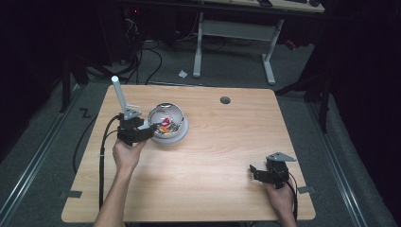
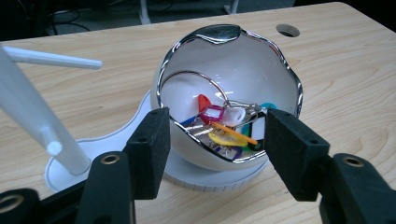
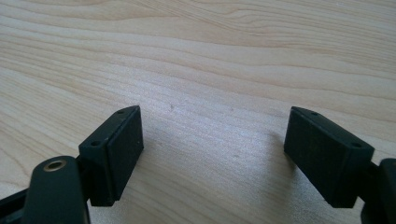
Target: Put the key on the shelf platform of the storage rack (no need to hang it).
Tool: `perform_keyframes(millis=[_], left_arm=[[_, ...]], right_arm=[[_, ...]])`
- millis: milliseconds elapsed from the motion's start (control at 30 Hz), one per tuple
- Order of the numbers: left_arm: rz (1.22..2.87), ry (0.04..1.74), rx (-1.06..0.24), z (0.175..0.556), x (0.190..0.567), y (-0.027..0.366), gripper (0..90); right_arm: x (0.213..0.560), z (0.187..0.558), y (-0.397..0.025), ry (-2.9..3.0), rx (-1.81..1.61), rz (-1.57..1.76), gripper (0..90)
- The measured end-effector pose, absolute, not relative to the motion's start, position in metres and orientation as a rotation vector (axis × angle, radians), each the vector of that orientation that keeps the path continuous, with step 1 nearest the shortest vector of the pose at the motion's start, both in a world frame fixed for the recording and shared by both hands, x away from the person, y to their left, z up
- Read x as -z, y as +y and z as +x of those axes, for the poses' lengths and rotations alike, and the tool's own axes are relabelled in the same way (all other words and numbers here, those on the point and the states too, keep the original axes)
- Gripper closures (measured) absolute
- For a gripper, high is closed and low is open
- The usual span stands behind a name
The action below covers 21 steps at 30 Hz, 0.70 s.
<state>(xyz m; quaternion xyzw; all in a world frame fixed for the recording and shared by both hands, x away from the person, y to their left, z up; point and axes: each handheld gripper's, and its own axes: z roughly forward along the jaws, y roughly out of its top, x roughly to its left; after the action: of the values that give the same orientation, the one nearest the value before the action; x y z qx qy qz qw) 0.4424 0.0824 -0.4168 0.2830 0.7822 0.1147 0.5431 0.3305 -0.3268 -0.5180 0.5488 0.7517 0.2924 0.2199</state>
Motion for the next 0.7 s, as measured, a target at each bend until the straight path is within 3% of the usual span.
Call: perform_keyframes(millis=[700], left_arm=[[0.663, 1.845, -0.263, 0.414, 0.409, 0.101, 37.9]], right_arm=[[0.518, 0.331, -0.327, 2.079, -0.809, 1.518, 19.7]])
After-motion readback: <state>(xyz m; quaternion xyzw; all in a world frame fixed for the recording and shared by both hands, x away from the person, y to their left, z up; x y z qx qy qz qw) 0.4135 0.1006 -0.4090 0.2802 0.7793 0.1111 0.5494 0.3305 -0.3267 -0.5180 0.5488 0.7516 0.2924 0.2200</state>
